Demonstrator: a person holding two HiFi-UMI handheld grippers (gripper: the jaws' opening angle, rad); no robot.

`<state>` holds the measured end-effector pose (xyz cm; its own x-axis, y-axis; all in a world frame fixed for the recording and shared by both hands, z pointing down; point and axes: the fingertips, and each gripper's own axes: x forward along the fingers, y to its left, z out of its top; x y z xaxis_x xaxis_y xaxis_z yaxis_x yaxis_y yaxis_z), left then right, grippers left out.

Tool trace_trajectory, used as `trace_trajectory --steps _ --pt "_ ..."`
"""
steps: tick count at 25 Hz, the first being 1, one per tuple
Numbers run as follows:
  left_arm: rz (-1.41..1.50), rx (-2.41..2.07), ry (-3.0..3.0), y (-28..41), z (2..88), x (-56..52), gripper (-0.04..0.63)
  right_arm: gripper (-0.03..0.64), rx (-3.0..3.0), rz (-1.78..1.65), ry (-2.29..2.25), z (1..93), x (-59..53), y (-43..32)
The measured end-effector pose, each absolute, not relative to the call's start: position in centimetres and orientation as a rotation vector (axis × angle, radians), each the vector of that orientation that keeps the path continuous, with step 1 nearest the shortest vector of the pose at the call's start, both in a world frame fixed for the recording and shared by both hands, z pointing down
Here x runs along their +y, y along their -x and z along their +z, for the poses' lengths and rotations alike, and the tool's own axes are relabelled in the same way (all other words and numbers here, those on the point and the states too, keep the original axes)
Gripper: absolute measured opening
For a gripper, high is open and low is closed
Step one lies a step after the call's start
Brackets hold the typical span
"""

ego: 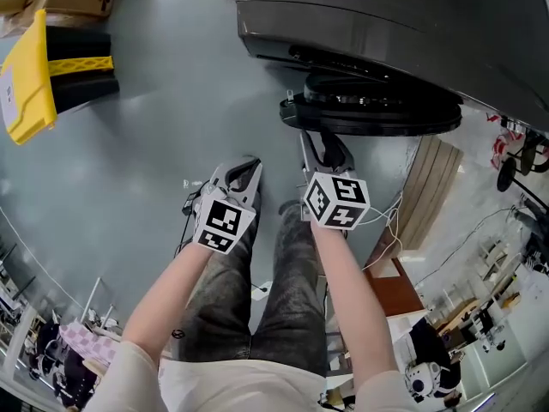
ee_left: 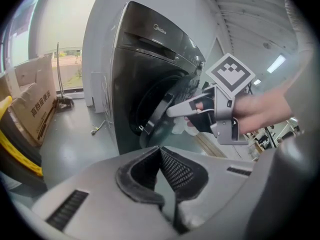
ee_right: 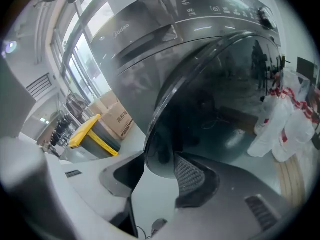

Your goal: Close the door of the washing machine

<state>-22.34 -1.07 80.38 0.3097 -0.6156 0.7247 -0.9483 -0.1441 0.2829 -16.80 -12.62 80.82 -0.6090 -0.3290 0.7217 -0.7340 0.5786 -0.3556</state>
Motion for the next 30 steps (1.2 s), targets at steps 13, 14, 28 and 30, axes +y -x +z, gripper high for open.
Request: trace_trajectory --steps 13,14,28,30 --pt "0.565 -1.405 -1.831 23.7 80.7 -0.8 0.009 0.089 -2.228 0.783 -0.991 79.9 -19.9 18.4" --pt "0.565 -1.407 -1.829 23.9 80.8 -0.7 0.009 0.089 -2.231 0.788 -1.005 80.0 -19.8 18.4" --pt "0.551 -1.436 -1.778 25.6 81.9 -0.8 0.009 0.081 -2.271 0.811 -1.035 80.1 -20.4 18.6" --pt "0.550 -1.437 -1.774 25.7 82.0 -0.7 0.009 0.077 -2.267 0.808 -1.047 80.1 -20.3 18.6"
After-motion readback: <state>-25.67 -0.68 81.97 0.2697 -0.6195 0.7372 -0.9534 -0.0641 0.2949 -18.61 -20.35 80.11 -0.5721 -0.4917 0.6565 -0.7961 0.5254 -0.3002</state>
